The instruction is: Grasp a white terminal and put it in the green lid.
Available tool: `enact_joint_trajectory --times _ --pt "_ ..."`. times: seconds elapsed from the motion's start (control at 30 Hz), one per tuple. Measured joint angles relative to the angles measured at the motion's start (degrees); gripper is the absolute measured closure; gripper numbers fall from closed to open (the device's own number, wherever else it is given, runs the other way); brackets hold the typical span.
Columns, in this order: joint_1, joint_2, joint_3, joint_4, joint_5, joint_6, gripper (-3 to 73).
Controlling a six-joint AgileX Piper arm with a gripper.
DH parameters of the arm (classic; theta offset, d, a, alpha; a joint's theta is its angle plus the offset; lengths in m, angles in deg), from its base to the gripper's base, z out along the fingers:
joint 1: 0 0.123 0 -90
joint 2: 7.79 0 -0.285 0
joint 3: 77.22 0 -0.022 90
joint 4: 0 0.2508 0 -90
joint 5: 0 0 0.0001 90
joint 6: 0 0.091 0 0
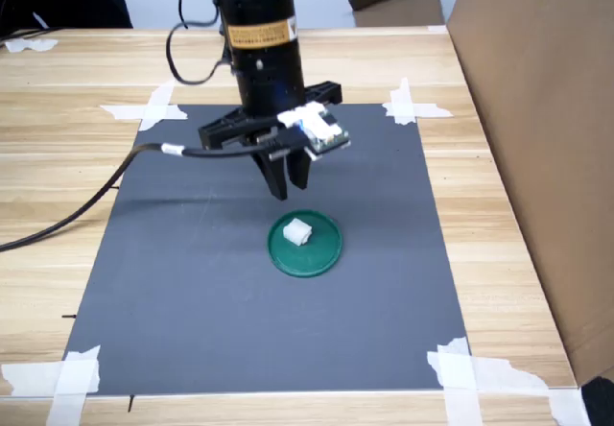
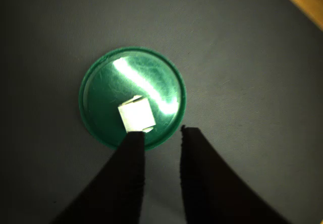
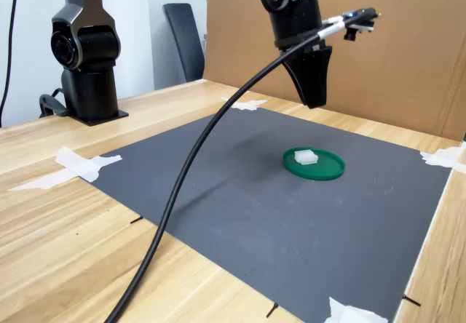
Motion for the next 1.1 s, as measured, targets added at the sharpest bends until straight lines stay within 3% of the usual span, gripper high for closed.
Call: enact_joint_trajectory --times 0.2,0.3,0.33,0.43,0.6,0.87,1.1 --pt "0.0 -6.45 4.93 0.11 -5.45 0.27 65.2" --pt "-0.09 -10.57 8.79 0.3 -8.94 0.78 71.0" --pt "-0.43 -11.68 9.84 0.68 -9.95 1.25 71.4" --pt "-5.73 -17.72 14.69 6.07 -16.72 3.59 71.9" --pt "-11.64 -24.48 18.56 10.18 -22.31 4.0 71.9" --pt "-17.54 -43.36 28.69 17.1 -23.44 5.23 71.9" --pt "-20.29 -60.55 41.22 17.88 -23.57 4.32 72.1"
